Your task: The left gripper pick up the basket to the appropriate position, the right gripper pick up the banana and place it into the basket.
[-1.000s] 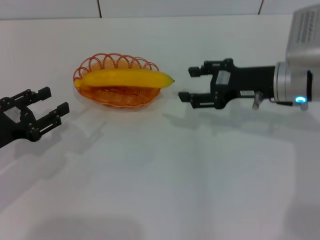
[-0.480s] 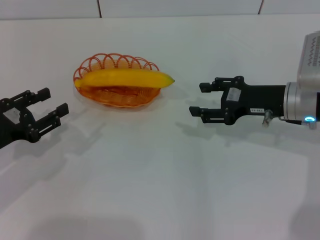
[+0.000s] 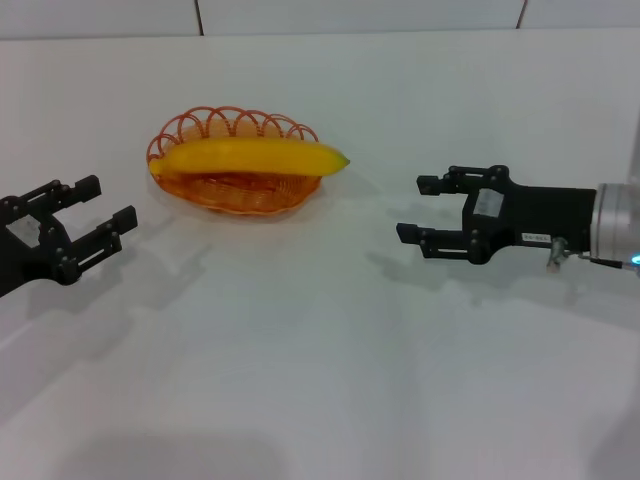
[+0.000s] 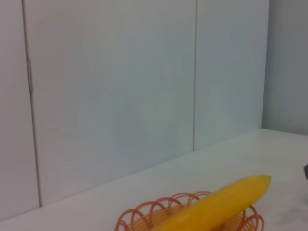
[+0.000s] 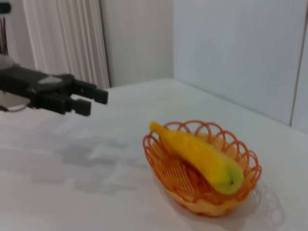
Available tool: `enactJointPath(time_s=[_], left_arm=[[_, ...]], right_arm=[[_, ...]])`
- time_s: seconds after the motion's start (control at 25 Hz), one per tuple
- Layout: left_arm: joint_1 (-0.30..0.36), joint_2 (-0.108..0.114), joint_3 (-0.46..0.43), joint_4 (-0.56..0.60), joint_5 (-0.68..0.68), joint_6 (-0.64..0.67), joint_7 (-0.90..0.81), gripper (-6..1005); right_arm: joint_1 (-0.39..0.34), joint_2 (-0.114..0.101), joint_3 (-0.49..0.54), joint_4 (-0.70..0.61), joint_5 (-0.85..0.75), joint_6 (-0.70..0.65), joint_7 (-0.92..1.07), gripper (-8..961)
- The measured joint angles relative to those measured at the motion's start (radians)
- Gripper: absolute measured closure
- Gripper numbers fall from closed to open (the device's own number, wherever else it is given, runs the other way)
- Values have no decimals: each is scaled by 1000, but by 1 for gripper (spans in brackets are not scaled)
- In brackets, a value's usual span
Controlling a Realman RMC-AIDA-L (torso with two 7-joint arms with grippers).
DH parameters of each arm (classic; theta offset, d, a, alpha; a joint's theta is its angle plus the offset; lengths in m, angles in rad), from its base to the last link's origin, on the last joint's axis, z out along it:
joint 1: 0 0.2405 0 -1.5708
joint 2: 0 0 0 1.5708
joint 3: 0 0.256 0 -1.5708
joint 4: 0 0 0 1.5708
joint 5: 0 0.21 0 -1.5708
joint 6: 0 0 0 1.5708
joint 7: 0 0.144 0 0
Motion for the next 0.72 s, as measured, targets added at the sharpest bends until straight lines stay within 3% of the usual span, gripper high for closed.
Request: enactJointPath(time_s=[0.24, 0.72], left_arm=[[-1, 0, 0, 0, 0, 1, 10, 383], [2, -2, 0, -1, -11, 2, 14, 383]], right_arm=[[3, -1, 101, 82, 0, -39, -117, 224], [-23, -3, 143, 99, 0, -86, -172, 224]])
